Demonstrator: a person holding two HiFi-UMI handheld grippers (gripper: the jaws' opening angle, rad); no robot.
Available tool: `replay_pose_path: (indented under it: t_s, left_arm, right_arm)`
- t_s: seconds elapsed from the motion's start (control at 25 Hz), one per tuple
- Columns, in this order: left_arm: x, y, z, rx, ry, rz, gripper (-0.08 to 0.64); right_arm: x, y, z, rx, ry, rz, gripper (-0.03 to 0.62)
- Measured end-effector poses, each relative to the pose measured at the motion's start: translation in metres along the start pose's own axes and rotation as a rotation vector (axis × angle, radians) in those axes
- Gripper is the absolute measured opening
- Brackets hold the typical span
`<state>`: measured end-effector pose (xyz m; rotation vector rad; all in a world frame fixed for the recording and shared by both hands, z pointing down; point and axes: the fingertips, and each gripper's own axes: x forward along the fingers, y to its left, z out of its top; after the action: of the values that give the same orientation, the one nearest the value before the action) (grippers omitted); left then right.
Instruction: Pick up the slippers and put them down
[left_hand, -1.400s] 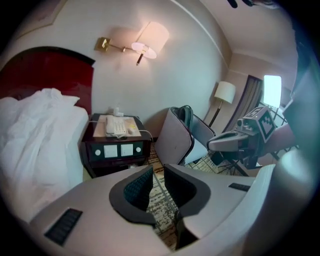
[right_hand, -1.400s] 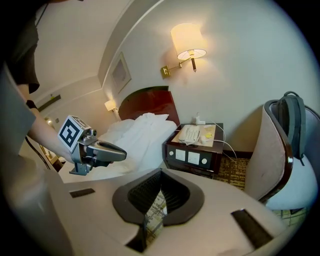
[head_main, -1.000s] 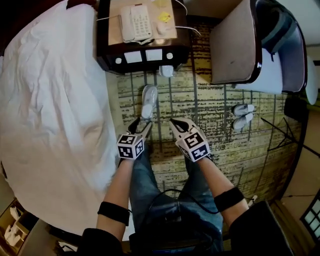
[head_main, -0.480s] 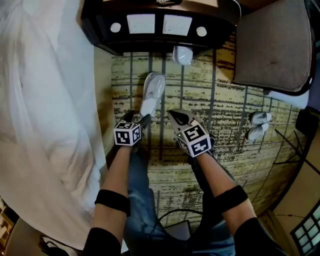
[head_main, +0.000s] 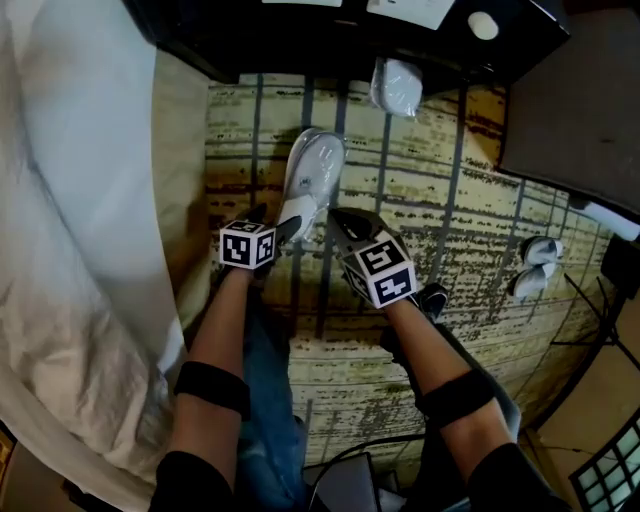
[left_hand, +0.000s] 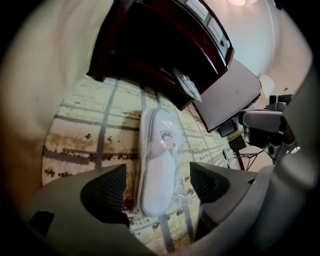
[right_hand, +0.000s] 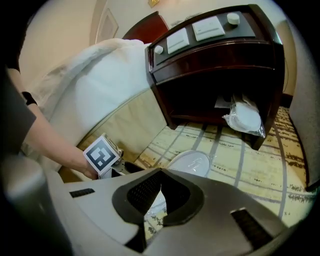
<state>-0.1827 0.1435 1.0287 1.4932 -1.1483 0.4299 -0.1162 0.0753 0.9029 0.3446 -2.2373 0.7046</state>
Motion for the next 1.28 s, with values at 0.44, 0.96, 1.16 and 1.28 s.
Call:
replay_pose_path:
  t_s: [0.44,0.96,1.16,1.28]
  left_arm:
    - [0.050,0.008,-0.015,-0.014,0.048,-0.174,0.391]
    - [0.038,-0.008,-0.005,-0.044,-0.032,-0.287,0.127]
    - [0.016,-0.020,0.004,-0.067,-0.084,-0.315,0.123]
    - [0.003,-0.028,0.022,-0.061,-0.111,-0.333,0.123]
  right_arm:
    - [0.069,-0.027,-0.057,0.043,0.085,-0.064,0.003]
    - [0.072,-0.040,-0.067,0.087,0.103,-0.119,0.002]
    - [0.053,-0.039,-0.060,0.059,0.098,-0.140,0.002]
    - [0.041,-0.040,-0.051,0.015,0.096,-0.148,0.002]
